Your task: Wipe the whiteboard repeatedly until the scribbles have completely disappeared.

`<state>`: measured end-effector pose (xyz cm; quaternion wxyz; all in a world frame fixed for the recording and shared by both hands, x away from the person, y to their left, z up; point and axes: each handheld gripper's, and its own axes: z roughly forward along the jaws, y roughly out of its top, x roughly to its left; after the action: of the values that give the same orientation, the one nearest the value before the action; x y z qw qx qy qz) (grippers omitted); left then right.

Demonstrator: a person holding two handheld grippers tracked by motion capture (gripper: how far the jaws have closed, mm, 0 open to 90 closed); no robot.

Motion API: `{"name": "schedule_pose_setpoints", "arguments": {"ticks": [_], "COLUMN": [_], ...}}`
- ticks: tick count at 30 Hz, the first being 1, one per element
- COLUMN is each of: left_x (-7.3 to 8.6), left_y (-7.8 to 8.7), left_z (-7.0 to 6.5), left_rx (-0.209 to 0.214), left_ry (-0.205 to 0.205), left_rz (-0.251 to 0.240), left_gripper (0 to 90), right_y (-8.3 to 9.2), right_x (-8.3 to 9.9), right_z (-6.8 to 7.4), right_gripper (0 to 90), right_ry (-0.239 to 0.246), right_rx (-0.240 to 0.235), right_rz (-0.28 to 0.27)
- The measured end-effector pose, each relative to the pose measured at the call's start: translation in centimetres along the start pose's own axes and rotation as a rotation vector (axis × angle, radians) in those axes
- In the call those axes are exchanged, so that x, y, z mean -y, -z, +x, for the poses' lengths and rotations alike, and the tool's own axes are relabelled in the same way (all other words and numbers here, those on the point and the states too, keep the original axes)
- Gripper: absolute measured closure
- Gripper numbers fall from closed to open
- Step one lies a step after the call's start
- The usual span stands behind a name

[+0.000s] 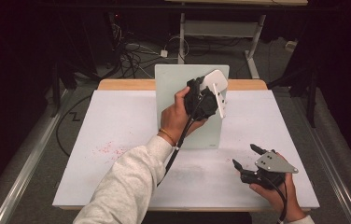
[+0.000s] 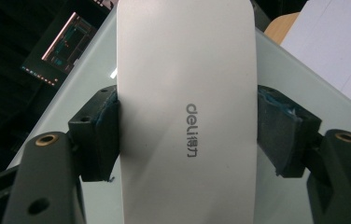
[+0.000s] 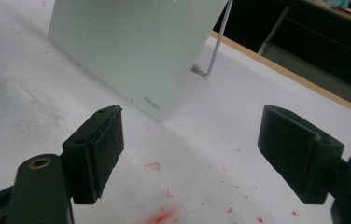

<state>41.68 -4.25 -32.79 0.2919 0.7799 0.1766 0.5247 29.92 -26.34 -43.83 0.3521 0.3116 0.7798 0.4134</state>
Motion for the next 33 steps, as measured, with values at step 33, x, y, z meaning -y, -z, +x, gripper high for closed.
{"name": "schedule_pose_setpoints", "arguments": {"ticks": [33], "left_x": [3.0], "left_y": [-0.3], "left_z": [-9.7], "left_rx": [0.062], "left_ry": [-0.129], "left_rz": [0.026], "left_gripper": [29.1], "right_y": [-0.4], "right_x": [0.1], "right_z": [0.5], "right_gripper": [23.0], "right_ry": [0.018], "right_rx": [-0.033], "right_rz": [0.025]}}
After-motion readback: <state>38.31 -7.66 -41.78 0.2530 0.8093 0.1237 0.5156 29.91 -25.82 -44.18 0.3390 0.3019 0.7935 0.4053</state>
